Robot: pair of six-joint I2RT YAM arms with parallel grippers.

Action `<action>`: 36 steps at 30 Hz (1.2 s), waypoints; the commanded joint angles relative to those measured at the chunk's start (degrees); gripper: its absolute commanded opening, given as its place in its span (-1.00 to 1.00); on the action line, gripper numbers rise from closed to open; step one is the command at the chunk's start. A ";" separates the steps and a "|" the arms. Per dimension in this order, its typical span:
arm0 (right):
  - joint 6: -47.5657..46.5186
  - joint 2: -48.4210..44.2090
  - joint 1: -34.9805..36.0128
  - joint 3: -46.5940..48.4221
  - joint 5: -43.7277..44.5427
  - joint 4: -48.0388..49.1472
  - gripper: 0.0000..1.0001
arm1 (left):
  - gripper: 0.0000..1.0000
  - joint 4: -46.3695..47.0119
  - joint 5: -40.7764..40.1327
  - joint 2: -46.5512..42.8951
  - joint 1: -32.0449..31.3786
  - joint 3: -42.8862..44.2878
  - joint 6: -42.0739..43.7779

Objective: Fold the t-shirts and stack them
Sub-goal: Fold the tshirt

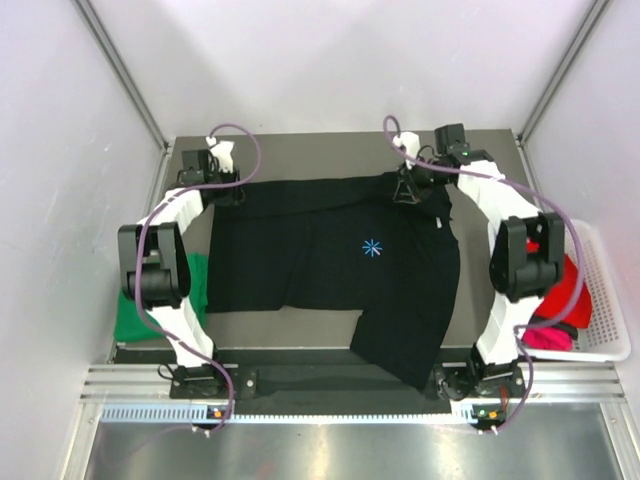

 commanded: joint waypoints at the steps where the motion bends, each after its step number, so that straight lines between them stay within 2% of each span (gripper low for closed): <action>1: -0.31 -9.34 5.14 -5.97 0.84 -1.50 -0.60 | -0.23 2.85 1.38 -6.03 -0.01 -2.06 0.84; 2: 0.48 -11.00 7.24 -9.37 0.67 -1.50 -0.53 | -0.23 2.76 1.30 -6.47 -0.01 -2.16 0.84; 4: 2.94 -17.85 9.27 -13.95 0.93 1.64 -0.24 | -0.22 2.07 1.12 -7.44 -0.01 -2.08 1.37; 6: 2.43 -24.95 11.39 -20.20 5.05 4.20 -0.04 | -0.22 1.01 0.77 -7.18 0.07 -1.46 1.63; 8: 0.85 -26.84 10.79 -21.01 9.34 5.26 -0.03 | -0.21 0.04 0.77 -6.30 0.07 -0.49 1.90; 9: 0.67 -26.06 9.74 -20.49 9.81 5.61 -0.08 | -0.22 -0.05 0.94 -5.77 -0.01 -0.23 1.90; 11: 1.98 -23.17 4.31 -16.98 5.89 6.06 -0.10 | -0.22 -0.40 1.03 -4.46 -0.01 1.87 1.81; 12: 2.77 -18.89 2.45 -15.31 4.20 5.97 -0.11 | -0.22 -1.88 1.29 -2.36 -0.01 3.10 1.72; 13: 3.91 -16.67 1.04 -13.56 3.14 5.88 -0.11 | -0.22 -3.11 1.38 -0.95 0.07 6.68 1.20; 16: 5.06 -8.84 -2.05 -7.75 3.31 7.72 -0.13 | -0.20 -11.28 1.82 5.99 0.07 16.51 0.58; 18: 5.67 -4.02 -3.28 -4.06 4.45 8.95 -0.12 | -0.12 -14.36 1.65 9.85 0.16 20.15 0.40; 24: 11.29 7.76 -8.02 8.68 3.14 12.38 -0.12 | -0.04 -13.41 2.96 17.77 2.88 28.94 -3.37; 27: 19.36 12.77 -12.06 15.10 -1.34 14.40 -0.13 | -0.04 -14.37 7.00 23.40 5.69 37.09 -10.73; 29: 21.31 14.99 -13.64 19.04 -3.36 14.32 -0.11 | -0.03 -14.55 11.20 26.91 7.27 39.58 -15.67; 36: 26.24 21.84 -16.11 23.72 -5.39 15.20 -0.10 | 0.09 -13.06 13.86 30.09 8.07 41.08 -17.96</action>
